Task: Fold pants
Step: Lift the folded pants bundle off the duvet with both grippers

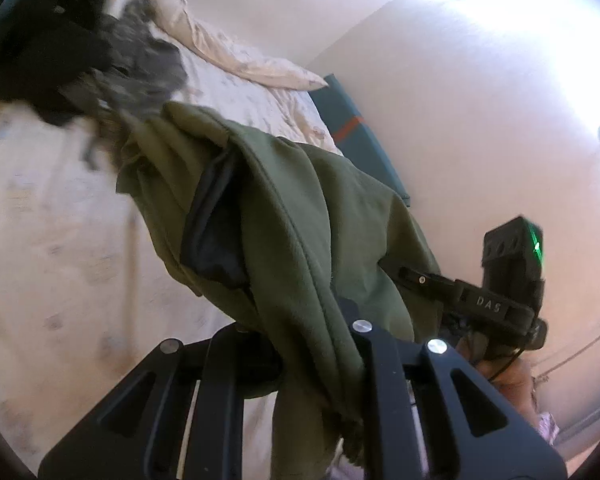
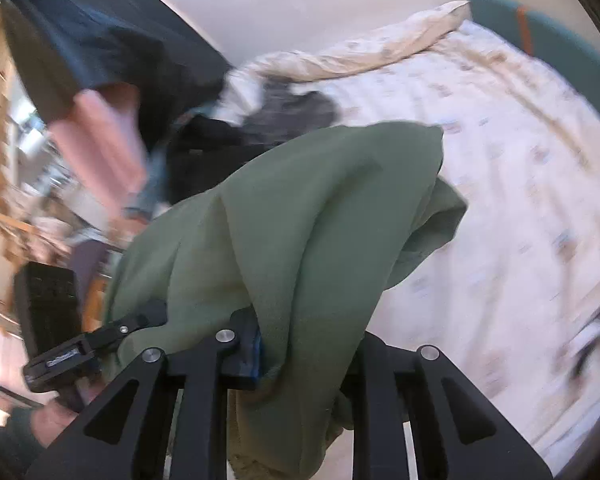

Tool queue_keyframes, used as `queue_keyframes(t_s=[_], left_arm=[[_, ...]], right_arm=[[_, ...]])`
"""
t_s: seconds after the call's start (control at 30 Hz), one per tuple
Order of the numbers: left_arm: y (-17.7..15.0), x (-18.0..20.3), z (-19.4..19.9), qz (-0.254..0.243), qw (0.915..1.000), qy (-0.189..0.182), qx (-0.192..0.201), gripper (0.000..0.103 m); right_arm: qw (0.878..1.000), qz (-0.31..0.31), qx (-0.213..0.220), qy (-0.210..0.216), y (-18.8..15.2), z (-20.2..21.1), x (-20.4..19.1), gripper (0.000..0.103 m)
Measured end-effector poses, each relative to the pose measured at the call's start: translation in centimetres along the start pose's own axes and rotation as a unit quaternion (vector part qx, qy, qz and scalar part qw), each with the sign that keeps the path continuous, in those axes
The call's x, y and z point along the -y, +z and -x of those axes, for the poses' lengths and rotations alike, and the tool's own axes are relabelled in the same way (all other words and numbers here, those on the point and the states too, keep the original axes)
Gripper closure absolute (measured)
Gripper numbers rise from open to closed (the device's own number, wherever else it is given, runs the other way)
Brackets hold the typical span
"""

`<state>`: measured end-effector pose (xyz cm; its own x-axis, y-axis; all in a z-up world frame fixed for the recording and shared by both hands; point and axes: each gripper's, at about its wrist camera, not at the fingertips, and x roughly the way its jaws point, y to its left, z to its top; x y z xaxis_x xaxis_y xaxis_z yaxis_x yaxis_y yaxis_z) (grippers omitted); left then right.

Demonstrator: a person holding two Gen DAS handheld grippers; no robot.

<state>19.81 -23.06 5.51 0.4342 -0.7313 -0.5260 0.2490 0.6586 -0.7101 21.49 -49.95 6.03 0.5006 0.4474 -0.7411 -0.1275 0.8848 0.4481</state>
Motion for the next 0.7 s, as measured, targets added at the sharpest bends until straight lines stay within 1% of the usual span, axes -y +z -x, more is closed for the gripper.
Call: queue_keyframes(t_s=[0.03,0.1,0.17,0.2,0.27,0.3,0.37,0.47,0.57,0.67,0.7], left_arm=[[0.3,0.2,-2.7,-0.005,1.0000,0.002,-0.002,0.091],[0.7,0.3,-8.3,-0.019,0.9997,0.011,-0.011,0.091],[0.8,-0.8,-12.3,-0.011,0.9993,0.019,-0.029,0.091],[0.9,-1.4,-14.8,-0.011,0.9990,0.024,-0.037,0.091],[0.7,-2.0,-17.2,-0.027,0.9982,0.036,-0.040,0.091],[0.6,-2.5,-17.8,-0.025,0.9981,0.037,-0.044,0.091],[1.0,-3.6,-18.7,-0.016,0.9983,0.030,-0.048,0.091],[1.5,-4.3,-17.4,-0.029,0.9982,0.024,-0.046,0.091],[3.1,-4.9,-13.5,-0.050,0.9981,0.021,-0.027,0.091],[4.0,-5.9,-6.4,-0.078,0.9967,0.023,0.003,0.091],[4.4,-6.6,-3.0,-0.087,0.9957,0.028,0.015,0.091]], right_arm=[[1.000,-0.003,-0.006,-0.013,0.9,-0.9,2.1,0.082],[0.999,-0.003,-0.015,-0.037,2.3,-2.7,5.0,0.082],[0.998,-0.003,-0.027,-0.060,3.2,-5.0,9.3,0.082],[0.997,-0.007,-0.033,-0.063,3.5,-6.1,10.3,0.082],[0.997,-0.011,-0.046,-0.068,3.5,-8.0,13.2,0.082],[0.996,-0.007,-0.047,-0.070,3.4,-8.4,14.2,0.082],[0.997,-0.002,-0.042,-0.070,3.6,-9.4,15.0,0.082],[0.998,-0.009,-0.026,-0.055,3.9,-9.7,14.1,0.082],[0.999,0.003,-0.012,-0.037,4.1,-9.2,11.1,0.082],[0.999,0.029,0.014,-0.001,3.8,-8.6,5.2,0.082],[0.999,0.038,0.020,0.012,3.6,-8.6,3.0,0.082]])
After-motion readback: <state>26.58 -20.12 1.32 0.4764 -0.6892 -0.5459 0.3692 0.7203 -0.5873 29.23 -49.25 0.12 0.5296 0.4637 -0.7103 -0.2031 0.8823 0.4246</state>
